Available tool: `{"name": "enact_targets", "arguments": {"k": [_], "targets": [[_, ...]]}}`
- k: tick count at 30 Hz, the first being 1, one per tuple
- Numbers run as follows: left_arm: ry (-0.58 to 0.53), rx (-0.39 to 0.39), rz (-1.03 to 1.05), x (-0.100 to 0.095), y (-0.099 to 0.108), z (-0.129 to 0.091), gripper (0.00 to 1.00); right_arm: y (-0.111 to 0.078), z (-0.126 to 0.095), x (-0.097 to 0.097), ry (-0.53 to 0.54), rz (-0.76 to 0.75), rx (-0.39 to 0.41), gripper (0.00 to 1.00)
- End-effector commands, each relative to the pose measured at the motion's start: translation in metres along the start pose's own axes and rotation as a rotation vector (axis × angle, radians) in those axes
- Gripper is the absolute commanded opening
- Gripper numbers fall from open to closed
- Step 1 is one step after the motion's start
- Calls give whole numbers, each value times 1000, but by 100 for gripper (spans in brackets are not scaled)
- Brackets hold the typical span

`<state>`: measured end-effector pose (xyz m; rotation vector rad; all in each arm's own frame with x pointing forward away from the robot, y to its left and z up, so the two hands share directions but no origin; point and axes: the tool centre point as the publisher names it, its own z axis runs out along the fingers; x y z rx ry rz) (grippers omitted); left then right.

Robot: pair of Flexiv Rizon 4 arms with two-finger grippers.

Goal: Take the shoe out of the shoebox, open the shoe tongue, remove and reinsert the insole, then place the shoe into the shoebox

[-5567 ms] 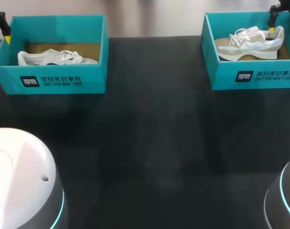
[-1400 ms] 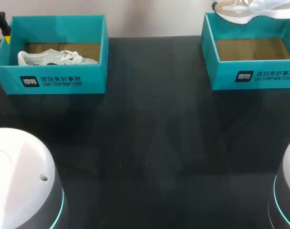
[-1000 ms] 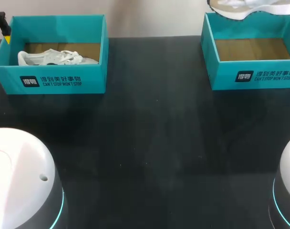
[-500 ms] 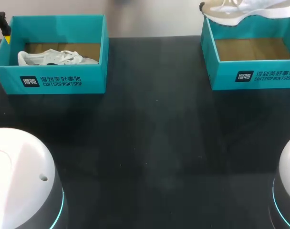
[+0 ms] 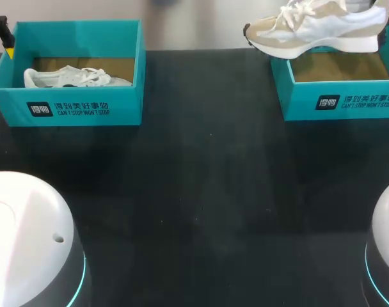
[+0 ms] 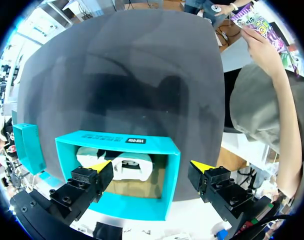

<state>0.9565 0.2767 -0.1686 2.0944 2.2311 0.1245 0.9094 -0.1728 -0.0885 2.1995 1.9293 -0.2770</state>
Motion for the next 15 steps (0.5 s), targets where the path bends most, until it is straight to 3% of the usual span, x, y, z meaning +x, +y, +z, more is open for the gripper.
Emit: {"name": "enact_targets", "arguments": {"k": [1, 11, 13, 15], "targets": [[3, -3, 0, 0, -1, 0, 100, -6, -1, -3, 7, 2, -22, 0], [3, -3, 0, 0, -1, 0, 100, -6, -1, -3, 7, 2, -22, 0], [3, -3, 0, 0, -1, 0, 100, -6, -1, 5, -23, -6, 0, 0], [3, -3, 0, 0, -1, 0, 100, -17, -2, 15, -30, -20, -7, 0]]}}
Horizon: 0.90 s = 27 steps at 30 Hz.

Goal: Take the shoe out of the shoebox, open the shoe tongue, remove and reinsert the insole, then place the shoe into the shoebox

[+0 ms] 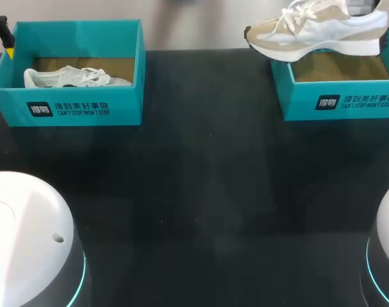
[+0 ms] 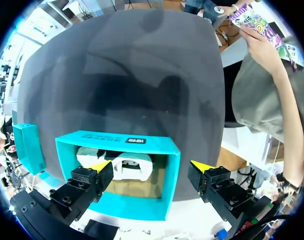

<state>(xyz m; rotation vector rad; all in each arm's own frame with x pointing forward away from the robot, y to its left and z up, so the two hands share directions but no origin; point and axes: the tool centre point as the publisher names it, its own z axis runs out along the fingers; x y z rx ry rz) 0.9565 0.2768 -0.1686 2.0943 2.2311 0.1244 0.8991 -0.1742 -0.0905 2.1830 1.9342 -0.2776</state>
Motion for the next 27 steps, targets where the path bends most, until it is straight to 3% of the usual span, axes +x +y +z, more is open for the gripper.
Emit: {"name": "enact_targets", "arguments": {"k": [1, 5, 10, 13, 18, 27], "targets": [[3, -3, 0, 0, -1, 0, 100, -13, -4, 22, -30, -13, -1, 0], [3, -3, 0, 0, -1, 0, 100, -51, 1, 42, -28, -19, 5, 0], [3, -3, 0, 0, -1, 0, 100, -111, 14, 77, -13, 1, 60, 0], [3, -3, 0, 0, -1, 0, 100, -134, 18, 92, -25, 25, 79, 0], [3, -3, 0, 0, -1, 0, 100, -156, 27, 107, -27, 48, 28, 0], [3, -3, 0, 0, -1, 0, 100, -169, 64, 137, -13, -2, -48, 0]]}}
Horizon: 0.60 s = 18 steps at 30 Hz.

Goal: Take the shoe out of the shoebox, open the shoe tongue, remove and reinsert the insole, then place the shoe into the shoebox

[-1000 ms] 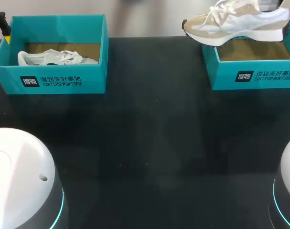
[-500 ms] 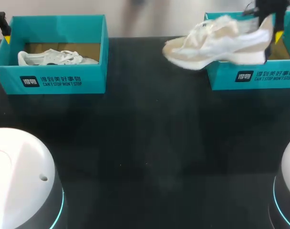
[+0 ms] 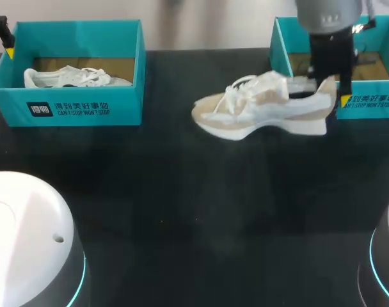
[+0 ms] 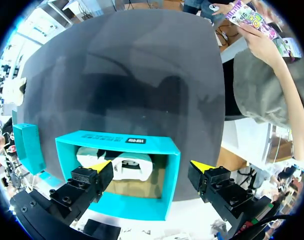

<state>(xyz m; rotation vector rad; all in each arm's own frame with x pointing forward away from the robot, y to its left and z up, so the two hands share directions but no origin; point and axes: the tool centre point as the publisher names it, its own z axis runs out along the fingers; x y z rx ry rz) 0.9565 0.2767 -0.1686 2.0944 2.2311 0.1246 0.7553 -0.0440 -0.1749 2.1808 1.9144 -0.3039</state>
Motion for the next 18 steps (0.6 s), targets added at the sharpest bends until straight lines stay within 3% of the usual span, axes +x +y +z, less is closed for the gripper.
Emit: {"name": "enact_targets", "arguments": {"k": [1, 6, 18], "targets": [[3, -3, 0, 0, -1, 0, 100, -10, 22, 10, 11, -15, -51, 0], [3, -3, 0, 0, -1, 0, 100, -22, 39, 25, 47, -27, -59, 0], [3, -3, 0, 0, -1, 0, 100, -22, 39, 25, 47, -27, -59, 0]]}}
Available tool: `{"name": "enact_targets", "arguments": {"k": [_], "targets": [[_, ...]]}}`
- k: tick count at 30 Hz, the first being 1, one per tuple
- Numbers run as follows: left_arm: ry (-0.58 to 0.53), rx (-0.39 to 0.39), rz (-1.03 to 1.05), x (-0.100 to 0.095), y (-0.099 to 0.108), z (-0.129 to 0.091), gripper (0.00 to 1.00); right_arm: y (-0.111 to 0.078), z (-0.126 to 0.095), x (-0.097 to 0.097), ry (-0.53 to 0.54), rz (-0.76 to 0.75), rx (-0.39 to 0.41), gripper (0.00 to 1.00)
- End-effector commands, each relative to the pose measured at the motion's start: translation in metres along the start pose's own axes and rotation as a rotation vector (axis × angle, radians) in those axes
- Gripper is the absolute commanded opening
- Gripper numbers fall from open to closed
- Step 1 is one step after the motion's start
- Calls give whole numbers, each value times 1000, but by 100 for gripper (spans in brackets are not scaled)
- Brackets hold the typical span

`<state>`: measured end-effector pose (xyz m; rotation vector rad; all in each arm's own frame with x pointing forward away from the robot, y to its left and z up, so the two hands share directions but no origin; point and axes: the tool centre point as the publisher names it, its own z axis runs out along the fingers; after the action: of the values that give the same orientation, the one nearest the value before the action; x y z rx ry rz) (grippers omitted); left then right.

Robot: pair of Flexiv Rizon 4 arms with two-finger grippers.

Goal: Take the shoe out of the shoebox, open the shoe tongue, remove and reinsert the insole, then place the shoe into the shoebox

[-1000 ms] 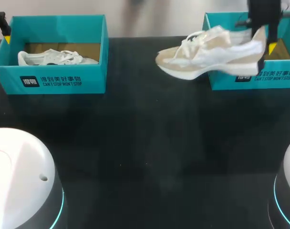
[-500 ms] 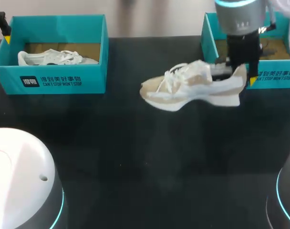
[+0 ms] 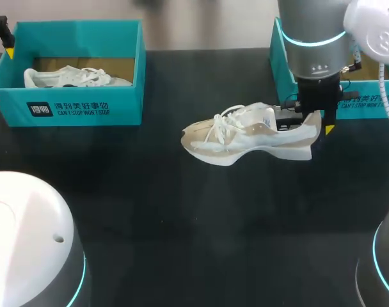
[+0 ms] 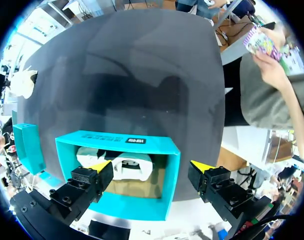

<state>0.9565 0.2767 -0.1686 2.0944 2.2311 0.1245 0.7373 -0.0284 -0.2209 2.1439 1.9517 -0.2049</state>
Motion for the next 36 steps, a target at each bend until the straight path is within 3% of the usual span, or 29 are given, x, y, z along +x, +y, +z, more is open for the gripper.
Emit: {"name": "enact_targets", "arguments": {"k": [1, 4, 9, 21, 28, 36], "targets": [[3, -3, 0, 0, -1, 0, 100, 0, -1, -1, 3, 0, -2, 0], [3, -3, 0, 0, -1, 0, 100, 0, -1, -1, 3, 0, -2, 0], [3, -3, 0, 0, -1, 0, 100, -26, 19, 37, -47, -55, 37, 0], [3, -3, 0, 0, -1, 0, 100, -68, 40, 90, -50, -62, 26, 0], [3, -3, 0, 0, -1, 0, 100, -79, 50, 123, -28, -67, -5, 0], [3, -3, 0, 0, -1, 0, 100, -93, 62, 142, -6, -62, -5, 0]]}}
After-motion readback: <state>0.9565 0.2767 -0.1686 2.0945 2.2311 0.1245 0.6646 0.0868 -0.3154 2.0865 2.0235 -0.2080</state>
